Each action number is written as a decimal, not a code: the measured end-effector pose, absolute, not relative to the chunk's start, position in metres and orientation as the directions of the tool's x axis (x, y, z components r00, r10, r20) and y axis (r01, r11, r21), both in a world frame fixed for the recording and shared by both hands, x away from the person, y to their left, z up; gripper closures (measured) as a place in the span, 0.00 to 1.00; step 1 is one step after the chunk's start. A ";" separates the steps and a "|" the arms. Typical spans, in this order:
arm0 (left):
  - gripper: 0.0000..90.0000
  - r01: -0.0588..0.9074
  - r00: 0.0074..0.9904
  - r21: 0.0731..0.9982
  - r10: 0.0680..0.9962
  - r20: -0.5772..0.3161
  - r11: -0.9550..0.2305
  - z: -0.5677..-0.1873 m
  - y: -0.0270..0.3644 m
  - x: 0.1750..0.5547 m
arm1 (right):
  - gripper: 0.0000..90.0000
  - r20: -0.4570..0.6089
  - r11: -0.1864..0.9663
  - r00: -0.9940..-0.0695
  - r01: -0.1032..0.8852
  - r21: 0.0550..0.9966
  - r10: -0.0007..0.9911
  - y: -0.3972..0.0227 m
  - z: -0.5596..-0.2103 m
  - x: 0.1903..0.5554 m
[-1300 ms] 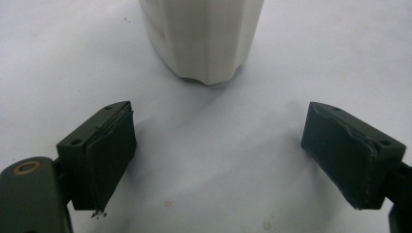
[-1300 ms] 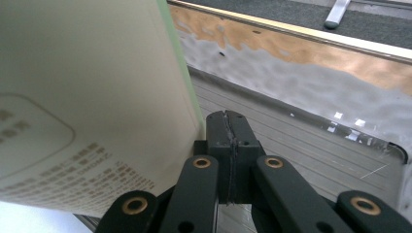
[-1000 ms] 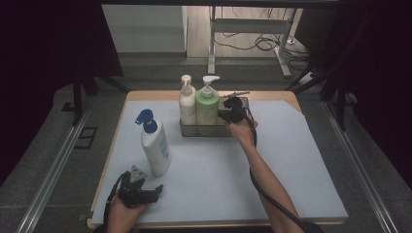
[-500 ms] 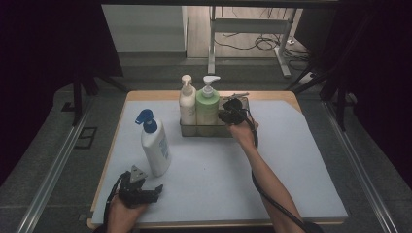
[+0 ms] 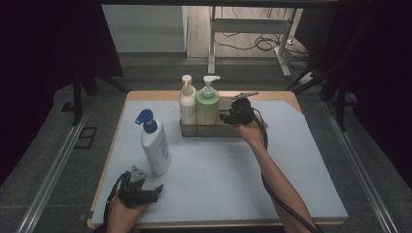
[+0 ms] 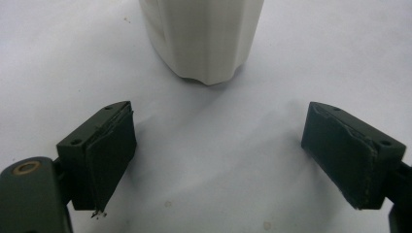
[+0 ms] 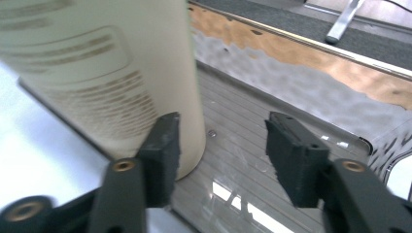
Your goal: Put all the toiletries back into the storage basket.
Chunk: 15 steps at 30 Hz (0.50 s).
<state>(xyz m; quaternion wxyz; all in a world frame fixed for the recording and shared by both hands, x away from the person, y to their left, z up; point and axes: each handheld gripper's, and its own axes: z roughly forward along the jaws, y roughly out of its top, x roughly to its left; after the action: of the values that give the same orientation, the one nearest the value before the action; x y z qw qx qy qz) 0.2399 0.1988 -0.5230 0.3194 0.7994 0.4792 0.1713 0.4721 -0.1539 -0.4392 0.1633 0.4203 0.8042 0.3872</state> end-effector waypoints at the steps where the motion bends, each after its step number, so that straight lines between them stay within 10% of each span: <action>1: 0.14 0.657 0.482 0.675 0.876 -0.032 -0.337 -0.523 0.199 0.240 | 0.44 0.058 0.352 -0.600 0.542 0.763 0.798 -0.155 -0.438 0.470; 15: 0.14 0.657 0.482 0.675 0.876 -0.033 -0.336 -0.523 0.199 0.240 | 0.19 0.029 0.426 -0.696 0.471 0.772 0.717 -0.162 -0.425 0.438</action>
<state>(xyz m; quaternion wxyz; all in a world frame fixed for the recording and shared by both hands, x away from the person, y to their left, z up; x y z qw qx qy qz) 0.2398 0.1988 -0.5230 0.3197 0.7991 0.4794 0.1713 0.4378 -0.1620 -0.4248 0.1543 0.3578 0.8303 0.3984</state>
